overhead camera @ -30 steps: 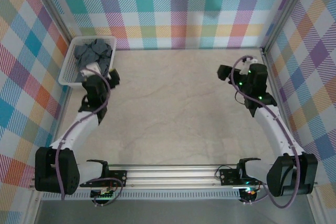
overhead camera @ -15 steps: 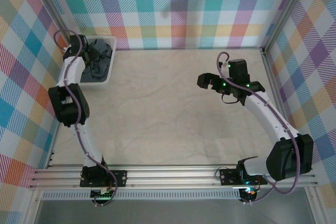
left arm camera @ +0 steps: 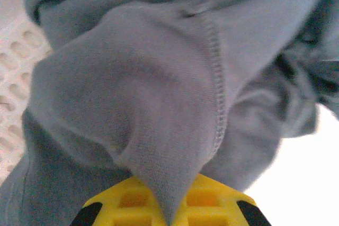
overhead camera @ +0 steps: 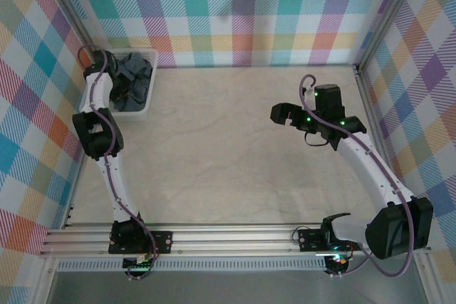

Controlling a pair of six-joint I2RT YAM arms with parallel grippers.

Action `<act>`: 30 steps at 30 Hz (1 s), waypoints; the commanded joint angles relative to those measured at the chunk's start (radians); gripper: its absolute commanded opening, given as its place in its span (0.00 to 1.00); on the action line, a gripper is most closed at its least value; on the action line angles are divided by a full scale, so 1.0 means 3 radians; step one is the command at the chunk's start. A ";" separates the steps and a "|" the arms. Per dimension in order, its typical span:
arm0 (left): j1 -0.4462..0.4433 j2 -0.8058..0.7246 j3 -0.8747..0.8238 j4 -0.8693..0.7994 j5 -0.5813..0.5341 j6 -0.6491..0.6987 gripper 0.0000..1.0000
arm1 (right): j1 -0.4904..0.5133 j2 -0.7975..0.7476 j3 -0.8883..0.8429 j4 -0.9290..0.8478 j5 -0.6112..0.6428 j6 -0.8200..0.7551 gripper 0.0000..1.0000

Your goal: Fold the inside-out t-shirt

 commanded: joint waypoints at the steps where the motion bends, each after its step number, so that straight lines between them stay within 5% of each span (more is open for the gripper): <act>1: 0.0041 -0.0295 0.0299 -0.0181 0.0331 0.0128 0.00 | 0.0025 -0.0092 0.0051 0.0001 0.0029 0.0049 1.00; 7: -0.0057 -0.0755 0.1100 -0.0197 0.0920 -0.0126 0.00 | 0.0027 -0.0147 0.0052 0.0113 0.0129 0.0131 1.00; 18: -0.0957 -0.1720 0.1412 0.0259 0.1072 -0.0192 0.00 | 0.0028 -0.0159 0.0078 0.0193 0.0186 0.0179 1.00; 30: -0.1580 -0.2192 -0.1530 0.0653 0.1152 0.0423 0.00 | 0.0026 -0.0150 -0.0043 0.0002 0.0437 0.0054 1.00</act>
